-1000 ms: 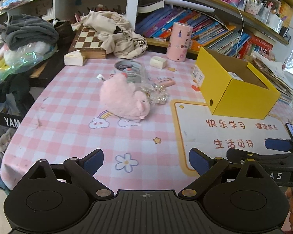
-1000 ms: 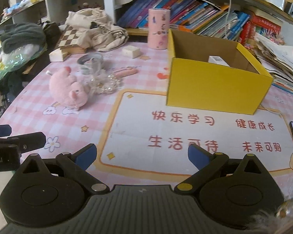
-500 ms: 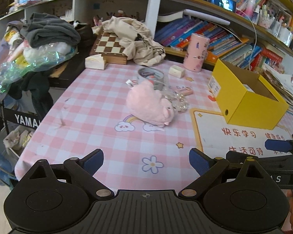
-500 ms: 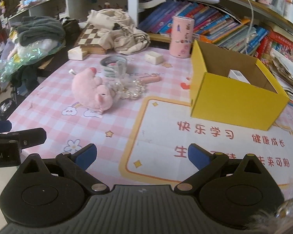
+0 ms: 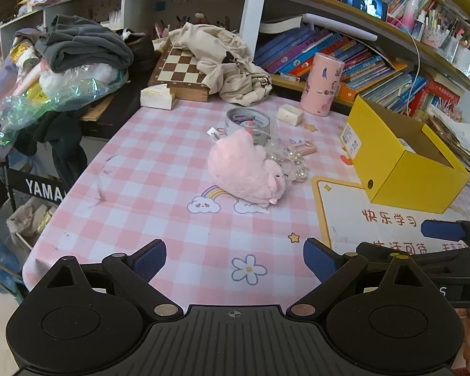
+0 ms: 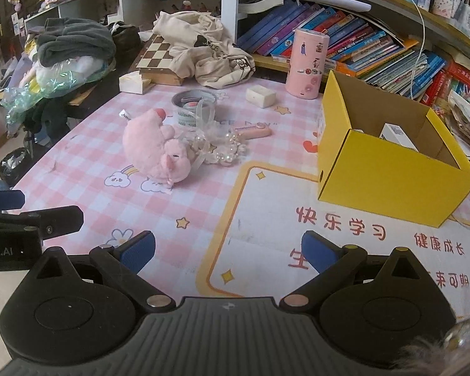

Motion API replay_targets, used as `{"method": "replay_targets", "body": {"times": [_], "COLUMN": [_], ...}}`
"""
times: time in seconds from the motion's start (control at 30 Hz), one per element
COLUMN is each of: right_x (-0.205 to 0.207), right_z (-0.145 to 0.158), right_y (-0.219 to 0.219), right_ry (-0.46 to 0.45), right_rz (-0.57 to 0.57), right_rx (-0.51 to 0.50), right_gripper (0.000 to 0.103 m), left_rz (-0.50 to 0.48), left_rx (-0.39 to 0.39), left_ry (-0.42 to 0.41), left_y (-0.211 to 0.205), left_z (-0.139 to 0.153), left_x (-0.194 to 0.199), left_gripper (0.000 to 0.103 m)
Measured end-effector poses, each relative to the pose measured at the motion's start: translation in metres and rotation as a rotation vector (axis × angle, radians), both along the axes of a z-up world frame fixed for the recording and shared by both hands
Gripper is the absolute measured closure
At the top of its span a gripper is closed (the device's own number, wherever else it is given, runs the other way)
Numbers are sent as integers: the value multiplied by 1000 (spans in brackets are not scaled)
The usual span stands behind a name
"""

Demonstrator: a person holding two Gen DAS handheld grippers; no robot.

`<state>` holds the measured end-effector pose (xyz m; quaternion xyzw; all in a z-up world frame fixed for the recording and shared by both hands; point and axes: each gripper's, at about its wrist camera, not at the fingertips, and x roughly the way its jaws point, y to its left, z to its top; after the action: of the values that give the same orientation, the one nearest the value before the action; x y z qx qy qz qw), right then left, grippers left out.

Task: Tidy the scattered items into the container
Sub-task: 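Move the left gripper toward the pink plush pig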

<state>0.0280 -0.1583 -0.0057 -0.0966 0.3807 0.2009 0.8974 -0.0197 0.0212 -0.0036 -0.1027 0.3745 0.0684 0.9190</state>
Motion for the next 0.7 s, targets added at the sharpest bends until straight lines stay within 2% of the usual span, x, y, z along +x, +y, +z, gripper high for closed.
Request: {"method": "replay_targets", "body": {"times": [0.23,0.7], "right_x": [23,83], "right_z": [-3,-13], "right_y": [1,10], "right_ry": [4,25], "right_rz": [29,134], "right_rx": [10,0], "right_gripper": [2,4], "left_rz": [36,130], "left_rx": [-3,-26], "left_ry": [20,8], "left_y": [0,6], "left_z": [-5,-14], "left_x": [16,62], "left_gripper": [7,8]}}
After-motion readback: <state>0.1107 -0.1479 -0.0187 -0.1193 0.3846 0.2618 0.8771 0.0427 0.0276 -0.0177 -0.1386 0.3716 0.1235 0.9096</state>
